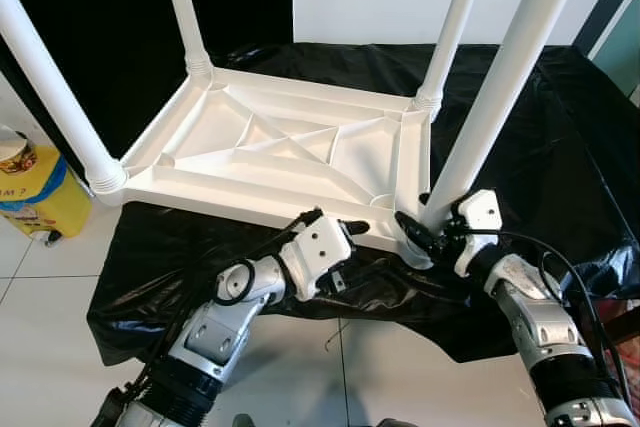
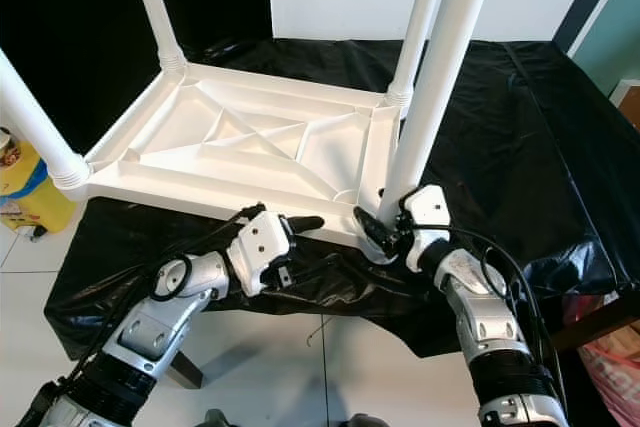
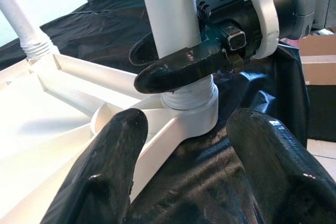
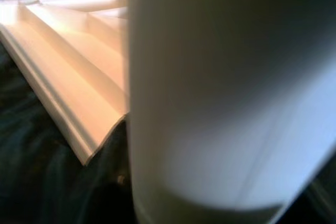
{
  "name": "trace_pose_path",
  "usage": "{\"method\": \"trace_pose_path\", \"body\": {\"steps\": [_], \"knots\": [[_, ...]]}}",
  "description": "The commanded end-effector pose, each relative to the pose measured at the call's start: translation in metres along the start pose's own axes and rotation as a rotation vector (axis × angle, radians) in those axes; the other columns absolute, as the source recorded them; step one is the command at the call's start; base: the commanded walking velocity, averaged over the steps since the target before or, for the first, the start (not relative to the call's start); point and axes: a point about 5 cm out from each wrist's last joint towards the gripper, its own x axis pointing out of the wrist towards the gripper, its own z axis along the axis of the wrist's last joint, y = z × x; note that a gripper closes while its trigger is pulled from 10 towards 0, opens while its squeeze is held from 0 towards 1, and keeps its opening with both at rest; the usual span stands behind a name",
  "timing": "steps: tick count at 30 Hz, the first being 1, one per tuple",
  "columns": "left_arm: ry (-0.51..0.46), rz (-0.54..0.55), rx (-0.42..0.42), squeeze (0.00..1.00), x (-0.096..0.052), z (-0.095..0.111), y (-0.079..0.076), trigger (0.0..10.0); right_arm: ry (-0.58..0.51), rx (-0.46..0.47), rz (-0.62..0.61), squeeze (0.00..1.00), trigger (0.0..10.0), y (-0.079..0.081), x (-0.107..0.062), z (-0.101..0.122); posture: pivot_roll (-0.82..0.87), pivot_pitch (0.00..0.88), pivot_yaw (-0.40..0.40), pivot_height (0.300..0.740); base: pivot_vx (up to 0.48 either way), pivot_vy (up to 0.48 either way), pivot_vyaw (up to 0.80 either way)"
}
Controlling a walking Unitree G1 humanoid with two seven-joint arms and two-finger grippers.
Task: Building children table
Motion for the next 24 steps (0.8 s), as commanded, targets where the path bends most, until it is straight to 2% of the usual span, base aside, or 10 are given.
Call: {"method": "trace_pose_path", "body": {"steps": [1, 5, 6, 13, 17, 24], "knots": [[0.012, 0.005, 0.010, 0.00, -0.001, 0.000, 0.002, 10.0, 0.021, -0.013, 0.019, 0.00, 0.0, 0.001, -0.001, -0.004, -0.02, 0.049, -0.039, 0.740, 0.000, 0.000, 0.00], [0.011, 0.012, 0.009, 0.00, -0.001, 0.000, 0.002, 10.0, 0.036, -0.006, 0.002, 0.00, 0.0, 0.001, -0.004, -0.009, -0.02, 0.050, -0.042, 0.740, 0.000, 0.000, 0.00], [0.011, 0.014, 0.006, 0.00, -0.001, 0.000, 0.001, 10.0, 0.040, 0.002, -0.016, 0.00, 10.0, 0.001, -0.004, -0.010, -0.02, 0.050, -0.045, 0.740, 0.000, 0.000, 0.00], [0.011, 0.021, -0.001, 0.00, -0.001, -0.001, 0.000, 10.0, 0.049, 0.021, -0.089, 0.00, 10.0, -0.001, -0.006, -0.012, -0.02, 0.051, -0.049, 0.740, 0.000, 0.000, 0.00], [0.009, 0.032, -0.012, 0.00, -0.001, -0.003, -0.001, 10.0, 0.061, 0.014, -0.204, 0.00, 10.0, 0.001, -0.009, -0.015, -0.03, 0.051, -0.045, 0.740, 0.000, 0.000, 0.00], [0.008, 0.034, -0.019, 0.00, -0.001, -0.004, -0.003, 10.0, 0.078, 0.011, -0.317, 0.00, 10.0, 0.004, -0.015, -0.017, -0.03, 0.054, -0.042, 0.740, 0.000, 0.000, 0.00]]}}
